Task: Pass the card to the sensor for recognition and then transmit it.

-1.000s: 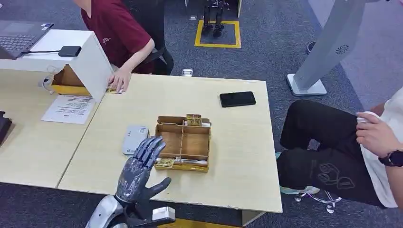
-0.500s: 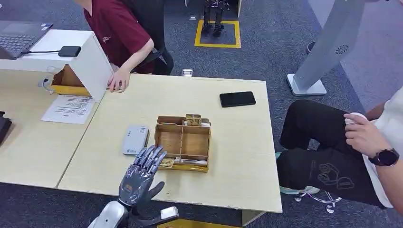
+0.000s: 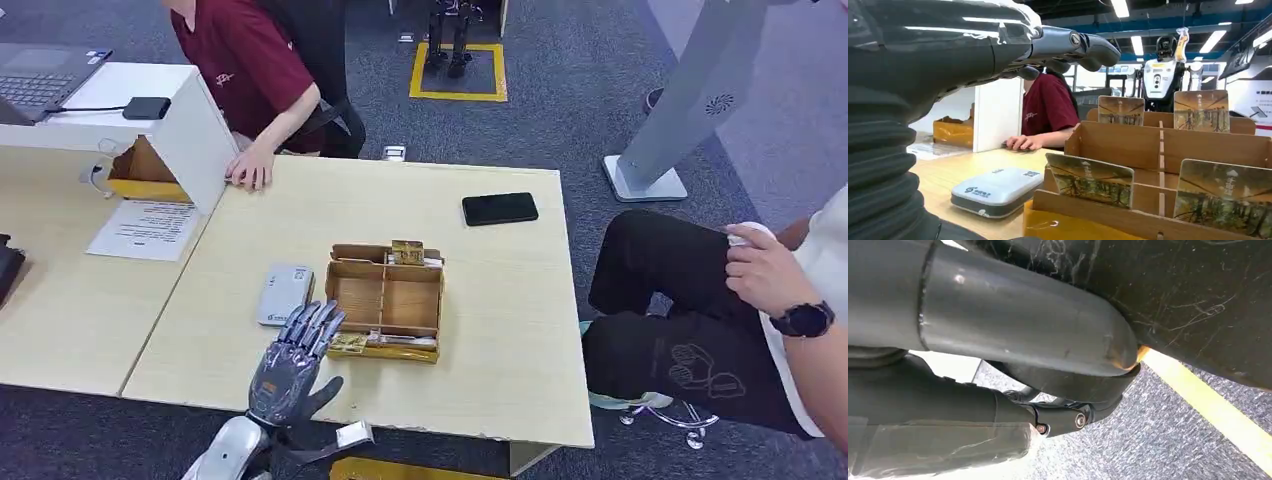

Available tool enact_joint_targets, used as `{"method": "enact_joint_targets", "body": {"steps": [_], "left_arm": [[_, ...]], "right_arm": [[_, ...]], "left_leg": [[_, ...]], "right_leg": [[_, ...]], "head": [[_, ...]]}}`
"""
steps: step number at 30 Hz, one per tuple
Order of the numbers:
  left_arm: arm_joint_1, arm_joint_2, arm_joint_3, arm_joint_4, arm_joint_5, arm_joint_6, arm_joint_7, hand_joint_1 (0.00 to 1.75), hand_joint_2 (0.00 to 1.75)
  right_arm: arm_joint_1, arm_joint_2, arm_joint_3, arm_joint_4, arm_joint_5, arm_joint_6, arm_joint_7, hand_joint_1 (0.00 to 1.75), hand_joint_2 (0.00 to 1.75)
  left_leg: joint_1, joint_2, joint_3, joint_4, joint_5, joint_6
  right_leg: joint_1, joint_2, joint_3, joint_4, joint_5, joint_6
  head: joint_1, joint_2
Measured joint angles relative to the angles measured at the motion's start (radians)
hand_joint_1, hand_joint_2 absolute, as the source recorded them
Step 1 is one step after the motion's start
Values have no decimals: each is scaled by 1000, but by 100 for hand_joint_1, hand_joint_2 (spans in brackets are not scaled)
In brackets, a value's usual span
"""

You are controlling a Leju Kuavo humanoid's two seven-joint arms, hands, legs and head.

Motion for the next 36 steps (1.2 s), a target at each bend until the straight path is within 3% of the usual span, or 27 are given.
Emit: {"method": "enact_joint_targets", "body": {"steps": [14, 30, 31, 36], "left_arm": [[-53, -49, 4, 13, 72, -3, -27, 0, 175], [-91, -75, 6, 142, 102, 0, -13, 0, 175], [-91, -76, 6, 146, 106, 0, -14, 175, 175], [-91, -78, 7, 159, 163, -6, -45, 175, 175]], "right_arm": [[-2, 0, 7, 0, 9, 2, 1, 0, 0], [-3, 0, 16, 0, 29, 1, 1, 0, 0], [-3, 0, 16, 0, 31, 0, 1, 0, 0], [-3, 0, 16, 0, 40, -1, 1, 0, 0]], "left_leg": [[0, 0, 0, 0, 0, 0], [0, 0, 0, 0, 0, 0], [0, 0, 0, 0, 0, 0], [0, 0, 0, 0, 0, 0]], "right_leg": [[0, 0, 0, 0, 0, 0], [0, 0, 0, 0, 0, 0], [0, 0, 0, 0, 0, 0], [0, 0, 0, 0, 0, 0]], "head": [[0, 0], [0, 0], [0, 0], [0, 0]]}}
